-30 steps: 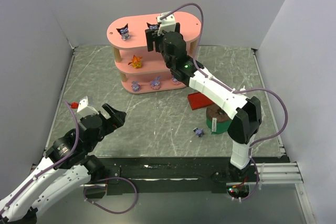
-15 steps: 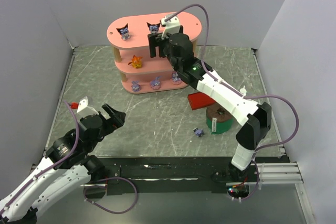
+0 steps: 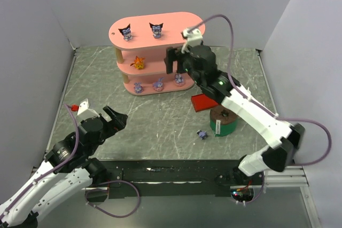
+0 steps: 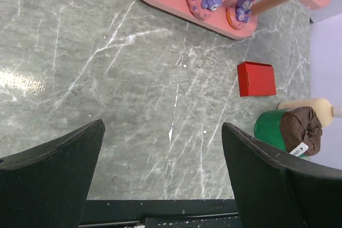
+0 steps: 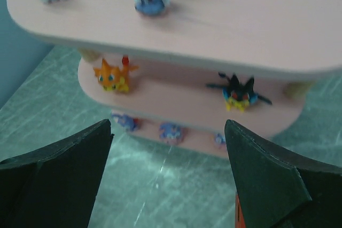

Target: Place and organize the plastic toys onto the shelf

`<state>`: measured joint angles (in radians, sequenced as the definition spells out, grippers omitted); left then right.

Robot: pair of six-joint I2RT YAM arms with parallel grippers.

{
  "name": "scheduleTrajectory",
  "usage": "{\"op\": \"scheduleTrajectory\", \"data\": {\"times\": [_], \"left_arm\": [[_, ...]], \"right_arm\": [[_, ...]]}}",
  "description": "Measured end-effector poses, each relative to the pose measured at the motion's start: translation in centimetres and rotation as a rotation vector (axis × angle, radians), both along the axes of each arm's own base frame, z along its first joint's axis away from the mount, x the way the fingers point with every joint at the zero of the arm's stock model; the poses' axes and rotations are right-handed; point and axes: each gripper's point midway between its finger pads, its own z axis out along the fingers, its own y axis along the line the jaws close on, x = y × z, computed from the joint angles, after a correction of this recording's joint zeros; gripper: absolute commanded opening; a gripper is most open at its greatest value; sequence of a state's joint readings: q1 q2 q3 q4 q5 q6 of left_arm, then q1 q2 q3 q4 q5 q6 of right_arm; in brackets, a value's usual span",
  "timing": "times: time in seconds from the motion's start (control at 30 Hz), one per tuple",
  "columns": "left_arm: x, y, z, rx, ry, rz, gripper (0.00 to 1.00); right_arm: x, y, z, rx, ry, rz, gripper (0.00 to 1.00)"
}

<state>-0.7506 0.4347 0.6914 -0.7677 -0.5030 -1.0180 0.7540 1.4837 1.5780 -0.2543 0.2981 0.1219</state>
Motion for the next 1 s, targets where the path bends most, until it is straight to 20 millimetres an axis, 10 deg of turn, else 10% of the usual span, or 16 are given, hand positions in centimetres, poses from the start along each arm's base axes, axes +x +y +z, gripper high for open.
{"op": "scheduleTrajectory", "data": {"times": [0.37,0.7,1.0], "left_arm": [[-0.2,-0.6,0.9,-0.030,-0.032,-0.041,0.96],[-0.5,-1.0,1.6,-0.048,-0.063,-0.081,0.96],[-0.5,-1.3,1.6,-0.047,-0.065,-0.093,0.96]], "right_arm": [[-8.9,-6.1,-9.0,0.083,0.236,-0.023,0.85],[-13.8,-6.5,-21.7,-0.033,0.572,-0.069,0.75],[-16.8,-7.7,-27.1,-0.128,0.728,-0.189,0.70]]}}
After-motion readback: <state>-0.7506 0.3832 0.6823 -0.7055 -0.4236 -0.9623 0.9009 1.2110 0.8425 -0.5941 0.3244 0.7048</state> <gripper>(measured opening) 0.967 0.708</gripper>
